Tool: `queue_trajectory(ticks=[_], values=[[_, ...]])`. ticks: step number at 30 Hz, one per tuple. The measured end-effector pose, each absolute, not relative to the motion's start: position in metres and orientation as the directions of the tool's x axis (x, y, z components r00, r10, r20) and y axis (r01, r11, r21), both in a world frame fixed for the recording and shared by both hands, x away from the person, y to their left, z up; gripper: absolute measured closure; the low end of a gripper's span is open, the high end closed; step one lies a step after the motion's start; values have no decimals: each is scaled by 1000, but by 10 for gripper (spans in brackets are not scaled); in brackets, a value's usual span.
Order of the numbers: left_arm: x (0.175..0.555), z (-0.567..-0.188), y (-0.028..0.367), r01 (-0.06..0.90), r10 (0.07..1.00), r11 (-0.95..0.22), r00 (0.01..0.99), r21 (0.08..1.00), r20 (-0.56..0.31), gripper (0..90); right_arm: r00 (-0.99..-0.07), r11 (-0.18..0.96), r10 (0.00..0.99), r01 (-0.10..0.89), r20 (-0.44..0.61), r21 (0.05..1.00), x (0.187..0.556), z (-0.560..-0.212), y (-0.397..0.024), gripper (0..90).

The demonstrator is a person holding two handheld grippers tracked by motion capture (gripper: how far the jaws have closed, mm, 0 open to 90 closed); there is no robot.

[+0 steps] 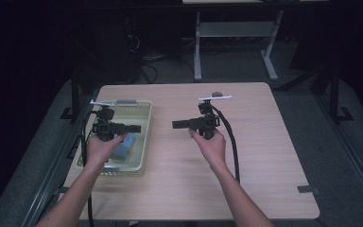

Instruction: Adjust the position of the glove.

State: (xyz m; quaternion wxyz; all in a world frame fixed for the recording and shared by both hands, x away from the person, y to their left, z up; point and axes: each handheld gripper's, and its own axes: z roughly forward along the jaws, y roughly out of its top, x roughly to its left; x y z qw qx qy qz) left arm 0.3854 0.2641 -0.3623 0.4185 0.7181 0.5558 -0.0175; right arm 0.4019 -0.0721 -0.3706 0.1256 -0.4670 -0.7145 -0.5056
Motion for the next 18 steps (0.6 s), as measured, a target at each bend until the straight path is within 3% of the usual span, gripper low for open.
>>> queue_trajectory(ticks=[18], values=[[385,-360,245,798,761,-41,415,602,-498,373,-510,7,553,794,659,608,396,-373,-107,458]])
